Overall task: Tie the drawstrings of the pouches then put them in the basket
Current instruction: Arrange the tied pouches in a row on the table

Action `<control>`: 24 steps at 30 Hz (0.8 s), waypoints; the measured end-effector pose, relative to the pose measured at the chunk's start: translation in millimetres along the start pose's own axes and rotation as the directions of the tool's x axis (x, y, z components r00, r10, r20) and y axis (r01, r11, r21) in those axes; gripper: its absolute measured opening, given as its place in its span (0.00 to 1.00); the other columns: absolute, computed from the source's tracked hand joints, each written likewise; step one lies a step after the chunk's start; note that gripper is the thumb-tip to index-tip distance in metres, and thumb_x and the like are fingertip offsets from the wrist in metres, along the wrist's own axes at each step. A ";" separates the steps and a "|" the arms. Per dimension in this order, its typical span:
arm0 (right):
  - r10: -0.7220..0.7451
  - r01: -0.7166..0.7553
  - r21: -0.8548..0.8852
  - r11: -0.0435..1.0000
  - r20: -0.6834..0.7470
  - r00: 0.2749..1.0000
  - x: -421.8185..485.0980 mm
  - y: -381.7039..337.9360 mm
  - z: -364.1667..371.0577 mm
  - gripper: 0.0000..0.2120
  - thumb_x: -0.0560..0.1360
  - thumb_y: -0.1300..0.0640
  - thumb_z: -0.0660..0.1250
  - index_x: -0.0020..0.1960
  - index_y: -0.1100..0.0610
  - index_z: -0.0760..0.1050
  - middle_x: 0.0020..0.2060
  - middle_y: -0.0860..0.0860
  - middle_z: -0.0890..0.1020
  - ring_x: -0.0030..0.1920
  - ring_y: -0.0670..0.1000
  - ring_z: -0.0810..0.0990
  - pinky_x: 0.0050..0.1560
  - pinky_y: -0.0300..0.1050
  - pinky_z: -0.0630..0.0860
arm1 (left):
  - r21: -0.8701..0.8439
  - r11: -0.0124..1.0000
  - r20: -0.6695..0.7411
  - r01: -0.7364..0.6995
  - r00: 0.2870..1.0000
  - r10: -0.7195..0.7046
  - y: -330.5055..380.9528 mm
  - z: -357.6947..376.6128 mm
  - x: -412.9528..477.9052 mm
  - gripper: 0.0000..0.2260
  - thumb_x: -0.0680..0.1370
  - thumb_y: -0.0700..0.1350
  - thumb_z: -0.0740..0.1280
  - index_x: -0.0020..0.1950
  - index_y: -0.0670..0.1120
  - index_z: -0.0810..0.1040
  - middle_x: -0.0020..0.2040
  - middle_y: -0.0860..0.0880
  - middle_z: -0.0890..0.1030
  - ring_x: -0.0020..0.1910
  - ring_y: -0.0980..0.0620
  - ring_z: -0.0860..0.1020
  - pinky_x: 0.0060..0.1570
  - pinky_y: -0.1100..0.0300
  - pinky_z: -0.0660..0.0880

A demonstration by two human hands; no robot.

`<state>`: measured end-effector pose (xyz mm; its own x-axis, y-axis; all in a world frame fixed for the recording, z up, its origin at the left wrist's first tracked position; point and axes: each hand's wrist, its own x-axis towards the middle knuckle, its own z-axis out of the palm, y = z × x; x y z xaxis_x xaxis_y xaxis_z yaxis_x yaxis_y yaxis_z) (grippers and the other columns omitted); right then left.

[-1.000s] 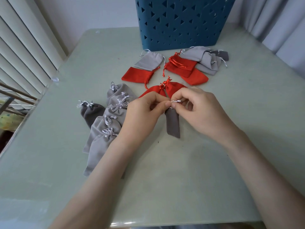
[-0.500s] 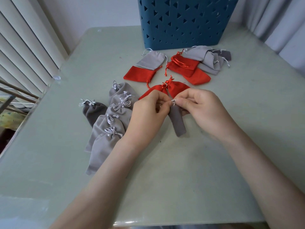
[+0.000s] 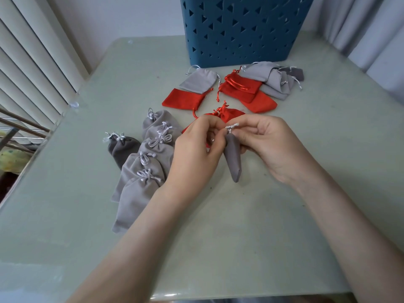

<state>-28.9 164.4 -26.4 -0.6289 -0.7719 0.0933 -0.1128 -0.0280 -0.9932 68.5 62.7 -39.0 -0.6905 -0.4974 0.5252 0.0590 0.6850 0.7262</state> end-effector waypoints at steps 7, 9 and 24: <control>-0.129 0.117 -0.168 0.979 -0.063 0.990 -0.6 2.6 0.8 0.10 0.75 0.65 0.65 0.41 0.52 0.78 0.34 0.48 0.81 0.33 0.41 0.76 0.36 0.37 0.71 | 0.003 1.000 -0.027 0.003 1.000 -0.003 -2.4 1.0 0.0 0.03 0.76 0.41 0.64 0.46 0.45 0.77 0.37 0.60 0.76 0.40 0.61 0.74 0.40 0.75 0.68; -0.160 0.144 -0.188 0.972 -0.075 0.984 -0.6 3.6 1.4 0.09 0.75 0.64 0.65 0.41 0.52 0.76 0.34 0.48 0.80 0.33 0.39 0.75 0.36 0.35 0.71 | 0.001 1.000 -0.037 0.000 0.999 0.000 -3.0 0.8 0.5 0.03 0.76 0.41 0.64 0.46 0.45 0.77 0.38 0.60 0.77 0.40 0.59 0.75 0.41 0.74 0.69; -0.190 0.190 -0.007 0.982 -0.006 0.982 -1.5 0.4 4.1 0.13 0.76 0.71 0.61 0.45 0.54 0.76 0.36 0.48 0.82 0.40 0.50 0.77 0.40 0.33 0.73 | -0.121 0.993 -0.034 0.015 0.999 -0.019 2.2 -0.1 -1.9 0.03 0.75 0.41 0.63 0.46 0.49 0.74 0.38 0.55 0.78 0.38 0.59 0.75 0.39 0.70 0.70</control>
<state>-24.8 162.9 -27.3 -0.6010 -0.7483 0.2808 -0.2358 -0.1697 -0.9569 70.0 65.1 -38.4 -0.6667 -0.5278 0.5262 0.1354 0.6085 0.7819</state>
